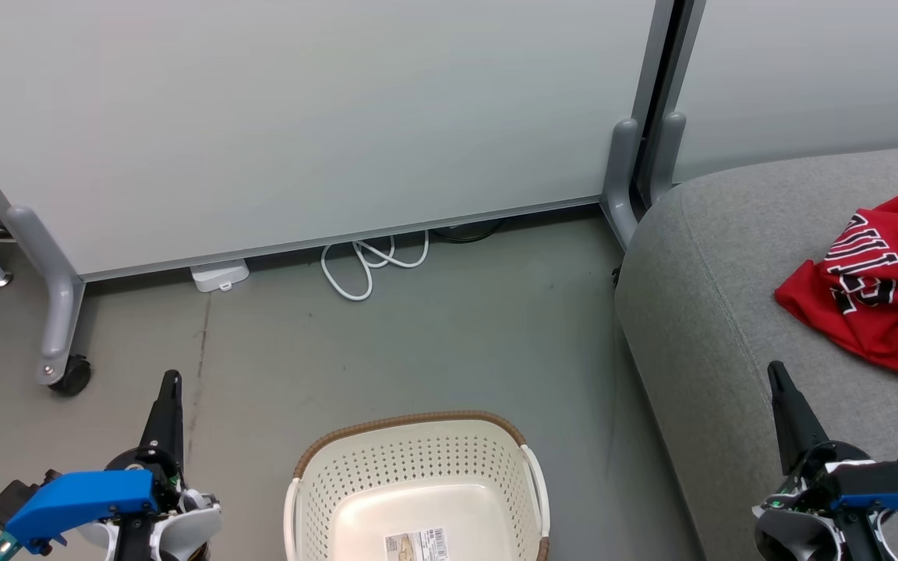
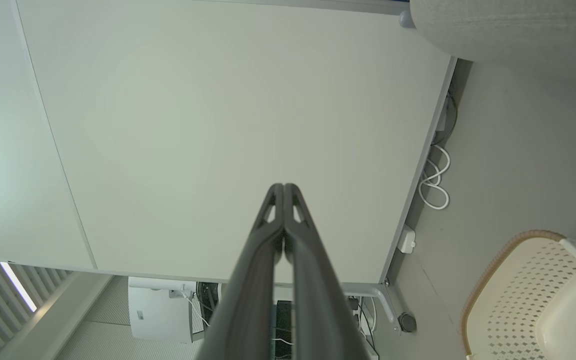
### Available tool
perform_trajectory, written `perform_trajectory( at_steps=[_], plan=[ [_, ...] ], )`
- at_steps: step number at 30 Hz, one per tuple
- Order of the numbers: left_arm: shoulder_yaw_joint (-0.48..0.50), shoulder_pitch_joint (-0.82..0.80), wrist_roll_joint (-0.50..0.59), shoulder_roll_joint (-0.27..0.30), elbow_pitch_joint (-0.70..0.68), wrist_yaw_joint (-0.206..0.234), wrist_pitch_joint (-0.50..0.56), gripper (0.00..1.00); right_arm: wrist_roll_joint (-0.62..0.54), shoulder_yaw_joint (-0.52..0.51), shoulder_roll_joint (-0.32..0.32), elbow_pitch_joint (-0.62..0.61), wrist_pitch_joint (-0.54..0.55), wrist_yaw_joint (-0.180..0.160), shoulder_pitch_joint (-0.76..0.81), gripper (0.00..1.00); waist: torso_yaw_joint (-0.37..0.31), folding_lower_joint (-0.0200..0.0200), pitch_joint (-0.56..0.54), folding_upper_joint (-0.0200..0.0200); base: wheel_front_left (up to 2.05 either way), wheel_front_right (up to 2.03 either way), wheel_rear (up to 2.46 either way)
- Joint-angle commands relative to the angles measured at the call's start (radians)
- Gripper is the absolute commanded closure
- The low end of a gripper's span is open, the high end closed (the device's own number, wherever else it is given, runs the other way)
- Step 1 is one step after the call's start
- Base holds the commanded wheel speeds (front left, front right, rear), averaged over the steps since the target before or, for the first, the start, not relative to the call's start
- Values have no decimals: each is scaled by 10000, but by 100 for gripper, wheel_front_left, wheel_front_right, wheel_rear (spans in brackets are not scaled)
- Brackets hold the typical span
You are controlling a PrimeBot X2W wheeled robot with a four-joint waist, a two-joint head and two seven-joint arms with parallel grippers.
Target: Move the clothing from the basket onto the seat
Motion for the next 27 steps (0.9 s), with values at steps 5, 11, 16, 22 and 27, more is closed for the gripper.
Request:
perform_trajectory(
  at_steps=[5,11,16,22,27],
  plan=[
    [112,-155,-413,-14,-136,-24,141,100,494,-32,-63,-57,85,4,-142,100,-39,-1,1,0,0,0,0],
    [156,-155,-612,-23,-180,-25,210,100,722,-38,-65,-65,110,4,-164,100,-68,-1,1,0,0,0,0],
    [155,-155,-613,-21,-180,-25,206,100,722,-37,-65,-65,109,4,-163,100,-68,-1,1,0,0,0,0],
    [155,-155,-613,-21,-180,-25,206,100,722,-37,-65,-65,109,4,-162,100,-68,-1,1,0,0,0,0],
    [154,-155,-614,-21,-181,-25,205,100,723,-37,-65,-63,109,4,-160,100,-68,-1,1,0,0,0,0]
  ],
)
